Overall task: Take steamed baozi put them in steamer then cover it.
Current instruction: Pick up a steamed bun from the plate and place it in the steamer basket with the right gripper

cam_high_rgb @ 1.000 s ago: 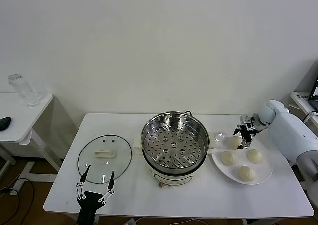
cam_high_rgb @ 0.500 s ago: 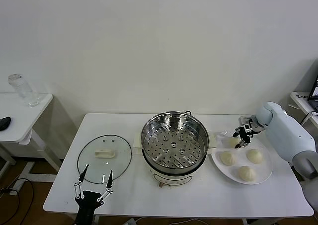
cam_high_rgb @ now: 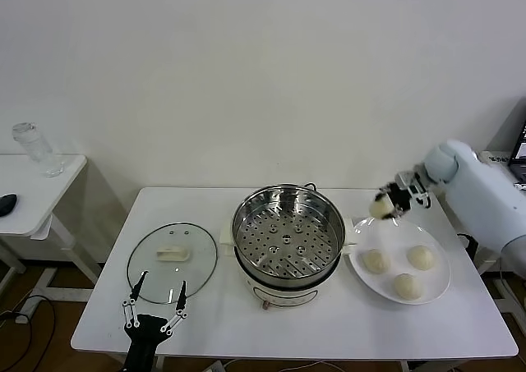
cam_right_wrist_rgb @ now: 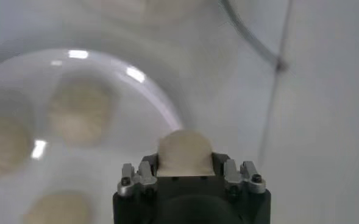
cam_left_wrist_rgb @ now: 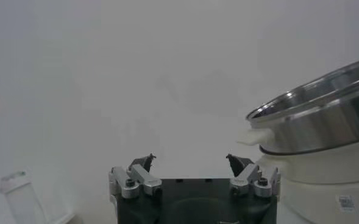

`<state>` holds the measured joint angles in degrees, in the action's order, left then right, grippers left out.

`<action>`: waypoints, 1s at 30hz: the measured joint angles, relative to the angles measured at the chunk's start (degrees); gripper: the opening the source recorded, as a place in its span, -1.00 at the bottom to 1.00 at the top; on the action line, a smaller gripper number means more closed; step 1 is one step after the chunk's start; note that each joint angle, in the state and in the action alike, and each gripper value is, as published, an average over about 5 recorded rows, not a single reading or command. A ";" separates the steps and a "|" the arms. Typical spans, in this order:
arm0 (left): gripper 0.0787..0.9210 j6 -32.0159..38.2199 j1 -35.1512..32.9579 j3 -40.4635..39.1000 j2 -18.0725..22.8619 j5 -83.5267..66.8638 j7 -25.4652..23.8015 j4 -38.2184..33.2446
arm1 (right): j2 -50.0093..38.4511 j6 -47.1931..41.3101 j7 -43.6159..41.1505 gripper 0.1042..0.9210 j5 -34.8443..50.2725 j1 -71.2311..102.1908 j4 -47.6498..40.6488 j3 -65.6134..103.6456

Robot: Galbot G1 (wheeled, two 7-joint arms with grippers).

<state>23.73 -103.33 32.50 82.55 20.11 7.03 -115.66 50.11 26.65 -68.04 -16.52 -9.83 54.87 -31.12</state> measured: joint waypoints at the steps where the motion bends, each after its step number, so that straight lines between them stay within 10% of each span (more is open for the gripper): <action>1: 0.77 0.00 -0.02 0.03 0.02 0.01 0.00 -0.01 | 0.17 1.32 -0.01 0.26 0.42 -1.10 1.43 -0.83; 15: 0.77 0.05 0.01 0.11 0.01 -0.04 0.04 -0.43 | 4.14 13.18 -0.33 0.28 0.66 -8.56 19.27 -11.71; 30: 0.77 0.49 0.05 0.39 -0.25 -0.15 0.14 -0.66 | 11.04 17.89 -0.99 0.28 -8.96 -3.21 18.51 -12.40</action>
<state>24.22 -103.28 32.90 82.30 19.96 7.16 -116.32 61.15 44.53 -69.03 -25.48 -13.04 73.38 -43.52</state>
